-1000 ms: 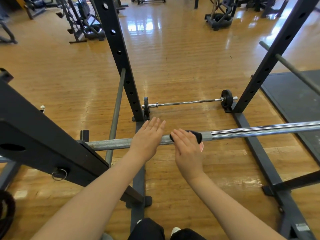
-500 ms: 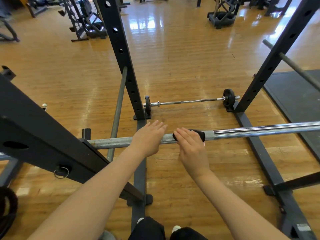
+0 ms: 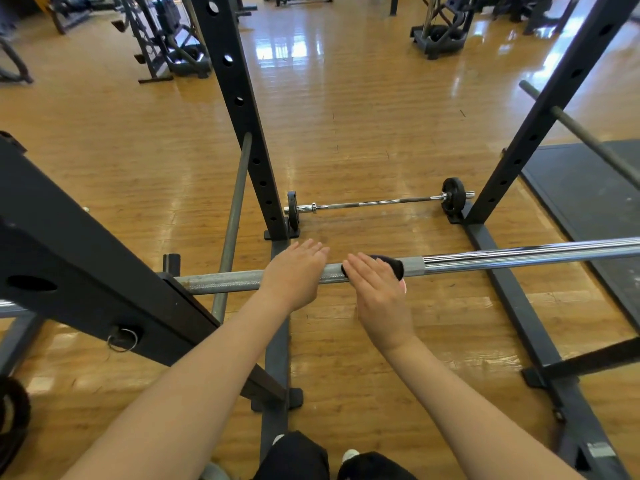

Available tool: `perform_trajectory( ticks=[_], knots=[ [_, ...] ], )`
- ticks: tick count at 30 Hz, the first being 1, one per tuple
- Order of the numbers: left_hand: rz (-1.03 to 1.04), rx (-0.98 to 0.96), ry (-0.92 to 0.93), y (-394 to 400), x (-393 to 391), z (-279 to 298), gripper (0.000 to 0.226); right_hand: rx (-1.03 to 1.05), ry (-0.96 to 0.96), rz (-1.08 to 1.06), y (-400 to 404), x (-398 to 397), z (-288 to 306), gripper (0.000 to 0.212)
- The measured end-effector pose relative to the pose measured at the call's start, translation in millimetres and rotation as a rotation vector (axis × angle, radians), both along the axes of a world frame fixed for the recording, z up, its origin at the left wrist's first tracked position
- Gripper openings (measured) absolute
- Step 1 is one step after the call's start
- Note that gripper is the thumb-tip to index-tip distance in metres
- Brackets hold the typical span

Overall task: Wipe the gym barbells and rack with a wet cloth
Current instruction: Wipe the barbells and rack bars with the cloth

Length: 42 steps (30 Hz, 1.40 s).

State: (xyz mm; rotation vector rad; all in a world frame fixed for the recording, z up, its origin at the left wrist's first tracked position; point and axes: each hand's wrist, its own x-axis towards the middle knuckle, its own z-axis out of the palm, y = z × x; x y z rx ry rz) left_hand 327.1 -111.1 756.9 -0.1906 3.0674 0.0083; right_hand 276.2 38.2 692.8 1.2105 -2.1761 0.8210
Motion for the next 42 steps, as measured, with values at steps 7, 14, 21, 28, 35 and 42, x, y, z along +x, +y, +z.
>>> perform_trajectory(
  ticks=[7, 14, 21, 28, 35, 42],
  knots=[
    [-0.032, -0.014, 0.069, -1.5, 4.3, -2.5, 0.067, -0.106, 0.042, -0.133, 42.2, -18.5, 10.0, 0.037],
    [0.098, -0.201, 0.192, 15.7, 9.3, -18.0, 0.076, -0.148, -0.002, -0.188, 35.3, -11.1, 9.4, 0.031],
    [-0.017, -0.177, 0.106, 32.4, -18.3, -10.7, 0.065, -0.03, 0.029, -0.064, 48.2, -25.1, 3.4, 0.046],
    [-0.033, 0.04, -0.021, 22.9, -27.7, -7.9, 0.056, -0.074, -0.054, -0.139, 18.9, -14.8, 3.8, 0.027],
    [0.007, 0.116, -0.133, 21.3, -28.0, -2.1, 0.049, 0.073, 0.003, -0.007, 46.7, -30.4, 9.3, 0.03],
    [-0.051, 0.049, 0.072, 24.2, -23.8, -4.9, 0.056, -0.011, -0.12, -0.145, 1.3, 3.6, 8.5, 0.033]
  ],
)
